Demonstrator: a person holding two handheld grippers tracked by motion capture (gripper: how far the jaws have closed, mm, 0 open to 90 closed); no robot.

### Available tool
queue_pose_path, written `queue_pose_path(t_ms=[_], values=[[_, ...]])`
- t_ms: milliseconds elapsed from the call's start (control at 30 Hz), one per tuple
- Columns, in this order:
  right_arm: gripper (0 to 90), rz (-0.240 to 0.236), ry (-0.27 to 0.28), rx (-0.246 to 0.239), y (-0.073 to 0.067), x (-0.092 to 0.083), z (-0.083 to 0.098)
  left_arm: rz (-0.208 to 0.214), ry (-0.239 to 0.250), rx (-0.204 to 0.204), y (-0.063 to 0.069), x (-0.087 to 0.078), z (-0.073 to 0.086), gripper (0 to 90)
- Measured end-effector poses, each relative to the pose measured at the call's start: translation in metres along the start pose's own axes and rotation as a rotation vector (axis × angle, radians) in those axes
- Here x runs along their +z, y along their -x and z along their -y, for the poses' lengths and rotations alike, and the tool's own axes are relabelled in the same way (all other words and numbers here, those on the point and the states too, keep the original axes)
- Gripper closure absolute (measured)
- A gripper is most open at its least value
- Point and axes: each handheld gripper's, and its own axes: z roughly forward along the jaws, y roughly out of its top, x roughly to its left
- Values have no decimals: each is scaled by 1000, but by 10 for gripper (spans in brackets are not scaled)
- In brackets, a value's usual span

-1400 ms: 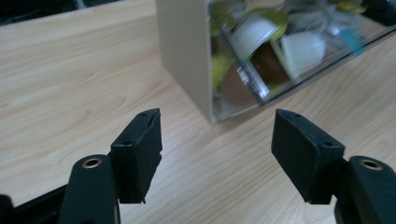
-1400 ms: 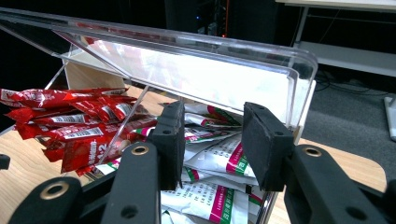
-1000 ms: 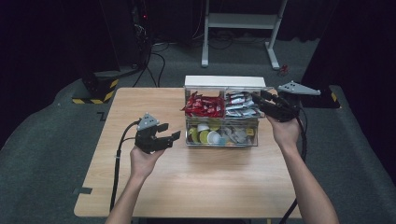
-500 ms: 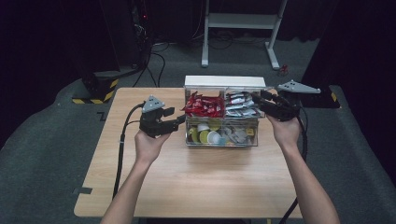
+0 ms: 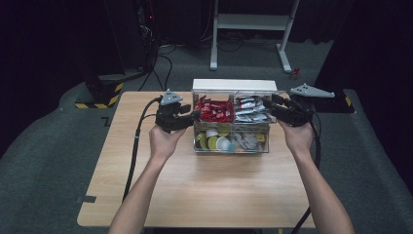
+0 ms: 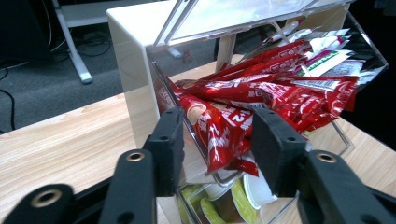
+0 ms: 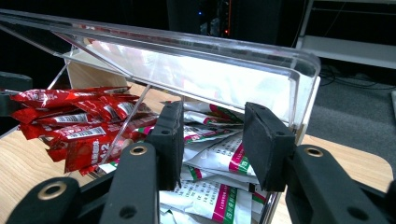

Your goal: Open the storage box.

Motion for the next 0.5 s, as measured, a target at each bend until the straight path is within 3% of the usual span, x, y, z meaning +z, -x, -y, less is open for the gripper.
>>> queue_pose_path(t_ms=[333, 500], values=[[581, -1, 5, 1, 0, 0, 1, -61, -34, 20, 2, 9, -3, 684], [577, -3, 9, 11, 0, 0, 1, -65, -31, 16, 3, 7, -3, 754]])
